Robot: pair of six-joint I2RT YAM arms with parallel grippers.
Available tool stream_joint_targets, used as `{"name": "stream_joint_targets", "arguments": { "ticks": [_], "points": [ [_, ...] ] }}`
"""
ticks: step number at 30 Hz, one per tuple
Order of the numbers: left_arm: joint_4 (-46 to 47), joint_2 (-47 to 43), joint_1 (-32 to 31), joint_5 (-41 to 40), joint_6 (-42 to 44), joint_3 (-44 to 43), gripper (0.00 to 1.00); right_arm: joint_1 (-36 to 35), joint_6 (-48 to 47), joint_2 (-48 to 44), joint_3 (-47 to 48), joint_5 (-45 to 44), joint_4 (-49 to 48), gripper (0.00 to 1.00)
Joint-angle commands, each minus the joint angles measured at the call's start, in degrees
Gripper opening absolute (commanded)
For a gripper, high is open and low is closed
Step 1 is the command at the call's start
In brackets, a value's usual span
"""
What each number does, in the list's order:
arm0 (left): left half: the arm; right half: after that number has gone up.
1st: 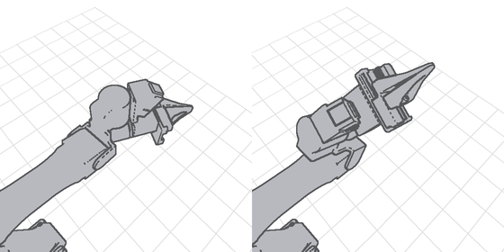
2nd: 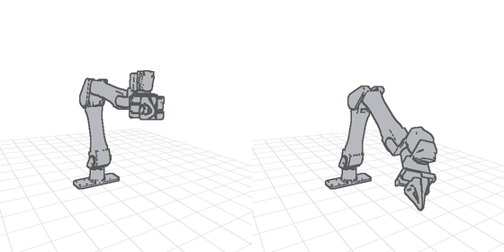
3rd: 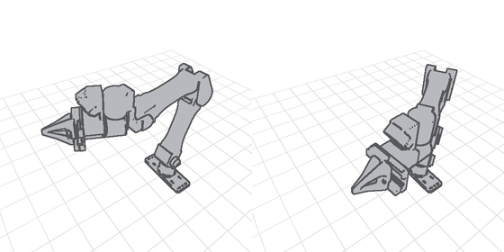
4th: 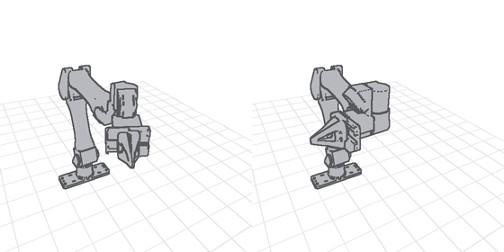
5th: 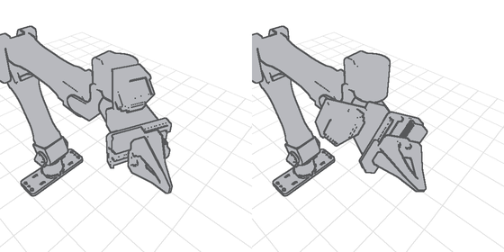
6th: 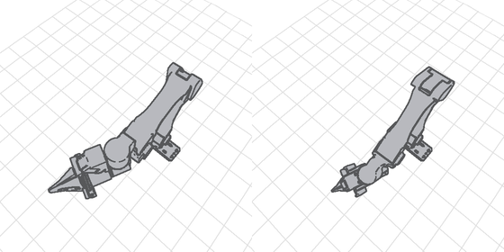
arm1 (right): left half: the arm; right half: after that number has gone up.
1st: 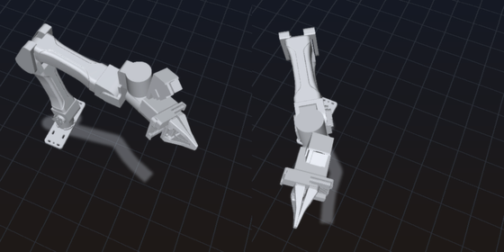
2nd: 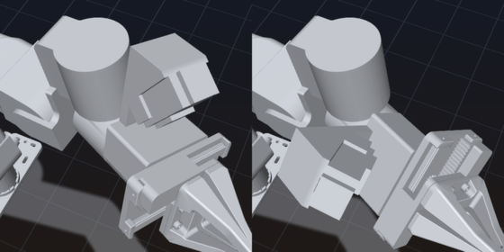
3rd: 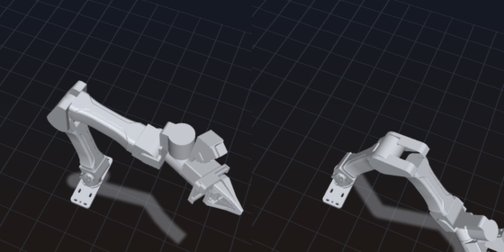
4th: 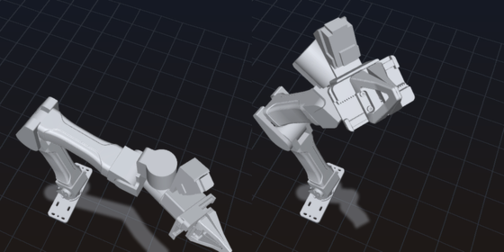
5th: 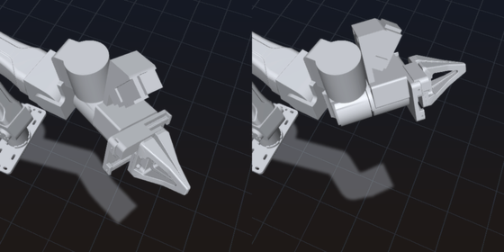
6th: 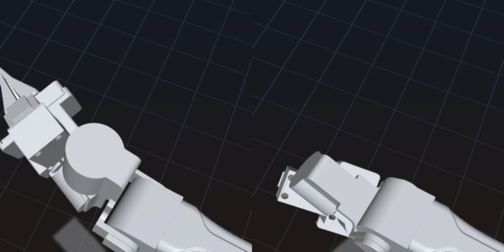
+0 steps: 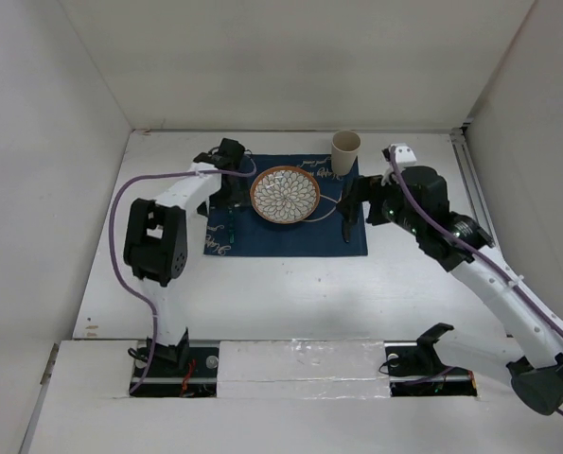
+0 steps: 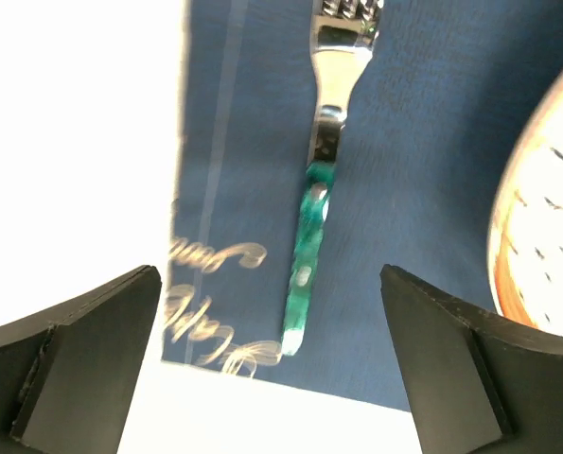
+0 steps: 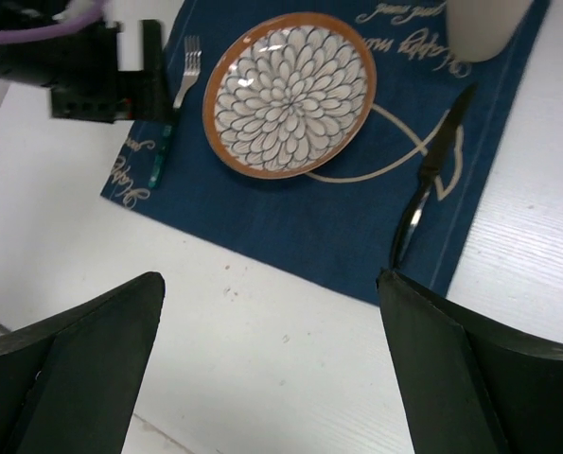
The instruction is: Set the dinner table for one person
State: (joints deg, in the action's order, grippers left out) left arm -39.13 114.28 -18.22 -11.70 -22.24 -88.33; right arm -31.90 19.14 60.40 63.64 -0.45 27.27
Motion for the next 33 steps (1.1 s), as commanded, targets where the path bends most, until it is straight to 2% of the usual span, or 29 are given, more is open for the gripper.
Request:
{"name": "stream_joint_targets", "arguments": {
  "ticks": [1, 4, 8, 10, 17, 25, 33],
  "points": [
    [-1.65, -12.22, 0.11, -5.25, -4.02, 1.05, 1.00, 0.87, 1.08, -2.83, 5.79, -8.05, 5.76, 1.00],
    [-1.65, -20.65, 1.34, -9.82, -6.23, 1.76, 1.00, 2.89, 2.31, -5.55, 10.18, -15.86, 13.58, 1.00],
    [-2.17, -32.51, 3.36, -14.12, -8.96, 4.57, 1.00, 5.88, 2.92, -9.07, 14.49, -21.34, 20.89, 1.00],
    [-3.58, -39.44, 3.36, -18.33, -10.37, 5.37, 1.00, 6.59, 2.92, -11.69, 15.28, -21.88, 23.43, 1.00],
    [-9.11, -57.29, 3.36, -22.56, -12.91, 5.89, 1.00, 8.17, 2.92, -18.47, 18.35, -24.51, 31.77, 1.00],
    [-14.47, -70.85, 3.36, -24.95, -15.55, 7.56, 1.00, 8.17, 2.92, -23.31, 23.99, -28.10, 39.44, 1.00],
    [-14.65, -80.00, 3.36, -26.00, -17.31, 13.71, 1.00, 6.41, 2.92, -28.76, 20.48, -30.40, 39.62, 1.00]
  ]
}}
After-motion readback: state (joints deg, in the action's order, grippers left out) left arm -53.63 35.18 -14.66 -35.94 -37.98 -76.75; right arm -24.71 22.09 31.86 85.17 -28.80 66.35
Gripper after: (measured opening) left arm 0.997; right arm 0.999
